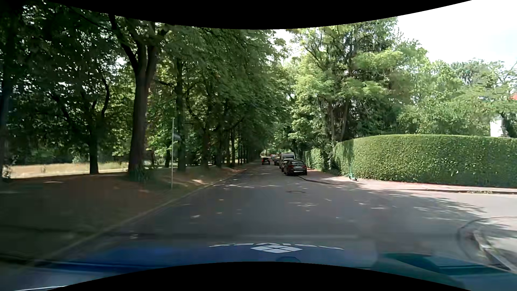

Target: Follow the waypoints while adhering to traffic rules and regulations

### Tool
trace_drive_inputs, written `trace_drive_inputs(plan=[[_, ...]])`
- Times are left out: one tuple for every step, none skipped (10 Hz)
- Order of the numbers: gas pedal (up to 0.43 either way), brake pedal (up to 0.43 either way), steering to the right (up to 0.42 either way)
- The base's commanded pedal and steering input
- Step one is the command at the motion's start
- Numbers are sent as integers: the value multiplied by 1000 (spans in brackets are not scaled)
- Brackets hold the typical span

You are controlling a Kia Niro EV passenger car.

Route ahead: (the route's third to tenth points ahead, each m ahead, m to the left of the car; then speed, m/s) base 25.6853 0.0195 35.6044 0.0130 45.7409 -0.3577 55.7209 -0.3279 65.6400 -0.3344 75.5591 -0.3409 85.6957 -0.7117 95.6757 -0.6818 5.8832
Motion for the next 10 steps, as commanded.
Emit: trace_drive_inputs(plan=[[150, 0, -15], [150, 0, -12], [157, 0, -12], [169, 0, -11], [169, 0, -9], [169, 0, -8], [177, 0, -8], [177, 0, -7], [189, 0, -6], [189, 0, -6]])
